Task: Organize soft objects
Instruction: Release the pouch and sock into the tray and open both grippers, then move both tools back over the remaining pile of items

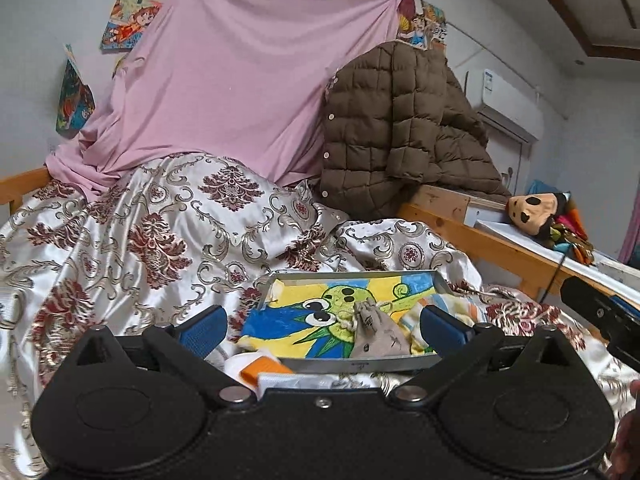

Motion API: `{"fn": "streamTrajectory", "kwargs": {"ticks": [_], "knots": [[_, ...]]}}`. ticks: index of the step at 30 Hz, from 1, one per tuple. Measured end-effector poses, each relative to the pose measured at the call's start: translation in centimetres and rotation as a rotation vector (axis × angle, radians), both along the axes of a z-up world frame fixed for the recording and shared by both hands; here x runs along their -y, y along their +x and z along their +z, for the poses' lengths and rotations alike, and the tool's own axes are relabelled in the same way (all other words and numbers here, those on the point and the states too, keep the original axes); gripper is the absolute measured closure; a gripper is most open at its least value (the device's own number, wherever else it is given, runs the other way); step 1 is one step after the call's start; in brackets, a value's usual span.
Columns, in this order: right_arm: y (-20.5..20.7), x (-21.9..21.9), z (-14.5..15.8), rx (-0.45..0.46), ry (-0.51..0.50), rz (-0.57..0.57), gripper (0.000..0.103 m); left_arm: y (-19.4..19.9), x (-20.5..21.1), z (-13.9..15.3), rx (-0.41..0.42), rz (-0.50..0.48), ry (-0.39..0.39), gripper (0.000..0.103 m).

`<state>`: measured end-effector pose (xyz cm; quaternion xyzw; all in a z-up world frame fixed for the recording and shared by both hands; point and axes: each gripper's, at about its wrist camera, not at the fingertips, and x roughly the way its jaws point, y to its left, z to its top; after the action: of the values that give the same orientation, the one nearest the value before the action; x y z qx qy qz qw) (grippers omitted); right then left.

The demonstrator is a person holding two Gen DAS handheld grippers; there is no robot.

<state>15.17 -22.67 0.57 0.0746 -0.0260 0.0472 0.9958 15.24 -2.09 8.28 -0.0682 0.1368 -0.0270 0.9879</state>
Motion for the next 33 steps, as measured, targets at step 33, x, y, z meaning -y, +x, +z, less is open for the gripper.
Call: {"fn": "streamTrajectory", "kwargs": {"ticks": [33], "knots": [[-4.6, -7.4, -3.7, -0.298, -0.391, 0.143, 0.001, -6.1, -5.3, -7.3, -0.347, 0.097, 0.051, 0.001]]}}
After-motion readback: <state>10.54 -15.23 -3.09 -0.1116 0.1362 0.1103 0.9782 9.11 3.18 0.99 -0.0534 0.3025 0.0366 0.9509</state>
